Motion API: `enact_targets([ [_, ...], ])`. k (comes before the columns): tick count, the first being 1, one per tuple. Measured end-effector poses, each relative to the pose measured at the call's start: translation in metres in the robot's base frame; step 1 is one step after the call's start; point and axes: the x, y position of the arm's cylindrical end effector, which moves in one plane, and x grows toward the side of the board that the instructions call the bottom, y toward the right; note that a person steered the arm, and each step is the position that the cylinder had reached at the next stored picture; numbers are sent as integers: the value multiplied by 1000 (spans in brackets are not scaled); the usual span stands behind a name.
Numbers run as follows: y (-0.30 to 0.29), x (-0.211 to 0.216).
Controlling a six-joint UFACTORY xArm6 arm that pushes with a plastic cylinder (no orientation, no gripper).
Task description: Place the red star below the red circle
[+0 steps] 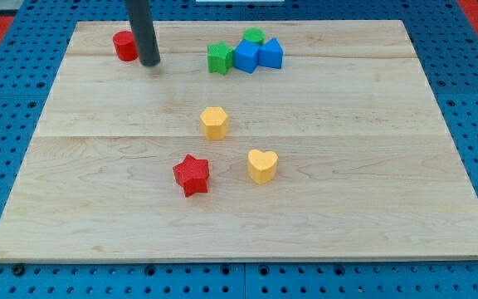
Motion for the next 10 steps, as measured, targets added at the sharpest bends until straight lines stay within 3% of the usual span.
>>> enact_targets([
  [1, 0, 60],
  [3, 120, 154],
  [4, 122, 181],
  [5, 59, 200],
  [6, 19, 167],
  [8, -33, 225],
  [9, -51, 182],
  [10, -34, 174],
])
